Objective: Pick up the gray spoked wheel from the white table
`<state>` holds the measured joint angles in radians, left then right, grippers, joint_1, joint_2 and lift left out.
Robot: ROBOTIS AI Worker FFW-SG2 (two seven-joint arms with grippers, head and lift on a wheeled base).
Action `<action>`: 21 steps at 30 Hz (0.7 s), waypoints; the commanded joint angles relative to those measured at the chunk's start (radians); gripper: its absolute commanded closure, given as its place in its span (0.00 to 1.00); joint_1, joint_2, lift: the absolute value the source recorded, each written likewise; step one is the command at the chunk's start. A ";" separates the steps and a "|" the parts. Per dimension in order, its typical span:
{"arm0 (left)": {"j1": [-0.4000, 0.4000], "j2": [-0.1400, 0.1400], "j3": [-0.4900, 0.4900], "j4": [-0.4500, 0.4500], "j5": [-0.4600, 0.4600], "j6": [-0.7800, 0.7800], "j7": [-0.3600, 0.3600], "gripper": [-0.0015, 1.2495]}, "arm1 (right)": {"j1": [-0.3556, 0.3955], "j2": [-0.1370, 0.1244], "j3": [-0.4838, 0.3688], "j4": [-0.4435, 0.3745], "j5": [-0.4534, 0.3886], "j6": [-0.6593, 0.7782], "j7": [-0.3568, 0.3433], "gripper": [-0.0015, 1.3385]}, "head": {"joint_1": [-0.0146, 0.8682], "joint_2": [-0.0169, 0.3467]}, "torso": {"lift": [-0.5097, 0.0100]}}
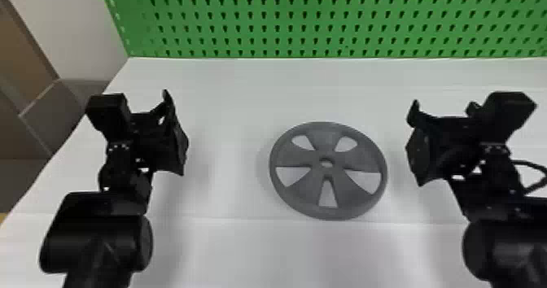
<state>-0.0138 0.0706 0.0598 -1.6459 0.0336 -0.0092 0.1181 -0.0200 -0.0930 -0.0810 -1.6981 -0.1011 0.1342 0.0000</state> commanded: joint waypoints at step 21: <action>0.001 0.000 0.002 0.000 0.012 0.002 0.000 0.30 | -0.069 -0.004 0.027 -0.046 0.087 0.137 0.006 0.08 | 0.90 0.28 | 0.80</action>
<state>-0.0123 0.0706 0.0613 -1.6459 0.0425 -0.0077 0.1181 -0.0713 -0.1009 -0.0569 -1.7396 -0.0595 0.2713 0.0062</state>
